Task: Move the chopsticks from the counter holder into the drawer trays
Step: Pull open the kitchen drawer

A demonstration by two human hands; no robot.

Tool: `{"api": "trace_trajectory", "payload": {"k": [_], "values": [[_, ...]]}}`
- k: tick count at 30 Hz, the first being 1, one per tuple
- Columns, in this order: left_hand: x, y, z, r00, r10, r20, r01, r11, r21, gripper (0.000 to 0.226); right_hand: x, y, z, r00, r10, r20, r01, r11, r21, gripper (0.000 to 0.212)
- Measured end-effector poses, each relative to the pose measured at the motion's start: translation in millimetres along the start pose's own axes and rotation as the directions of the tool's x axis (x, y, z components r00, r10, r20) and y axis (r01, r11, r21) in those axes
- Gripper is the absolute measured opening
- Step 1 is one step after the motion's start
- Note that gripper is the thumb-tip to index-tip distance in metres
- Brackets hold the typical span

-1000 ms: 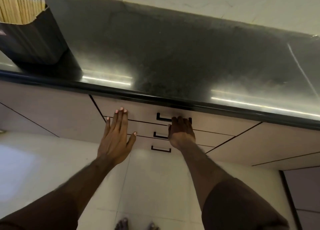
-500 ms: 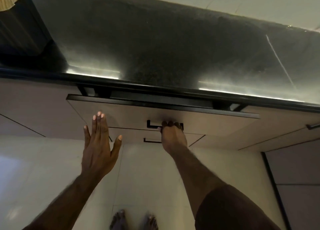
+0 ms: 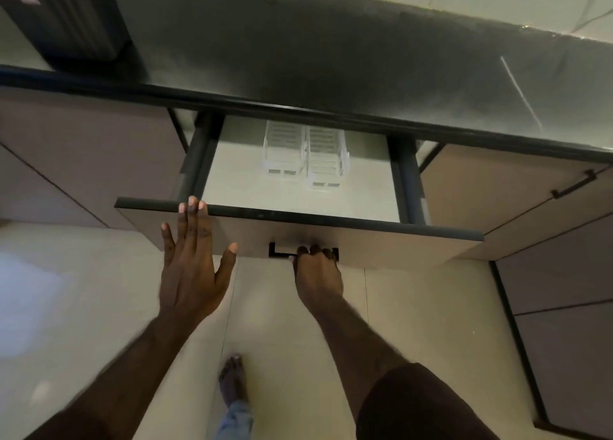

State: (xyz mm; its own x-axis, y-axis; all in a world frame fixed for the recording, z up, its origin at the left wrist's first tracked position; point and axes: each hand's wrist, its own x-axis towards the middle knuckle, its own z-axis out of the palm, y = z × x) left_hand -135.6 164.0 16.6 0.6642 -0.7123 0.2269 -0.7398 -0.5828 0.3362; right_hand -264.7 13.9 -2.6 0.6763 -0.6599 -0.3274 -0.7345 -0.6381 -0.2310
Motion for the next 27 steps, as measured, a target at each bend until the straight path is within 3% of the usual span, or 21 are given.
{"api": "trace_trajectory", "payload": {"k": [18,27], "values": [[-107.3,12.7,-37.6,0.994,-0.006,0.113,-0.001,0.998,0.064,0.079,-129.7,-1.9,41.4,0.999,0.016,0.051,-0.018,1.0,0.025,0.039],[-109.1,20.6,-57.8,0.995,0.028,0.093,-0.028,1.0,-0.01,0.08,-164.7,1.8,18.8,0.998,-0.031,-0.055,0.042,0.978,0.205,0.033]]}}
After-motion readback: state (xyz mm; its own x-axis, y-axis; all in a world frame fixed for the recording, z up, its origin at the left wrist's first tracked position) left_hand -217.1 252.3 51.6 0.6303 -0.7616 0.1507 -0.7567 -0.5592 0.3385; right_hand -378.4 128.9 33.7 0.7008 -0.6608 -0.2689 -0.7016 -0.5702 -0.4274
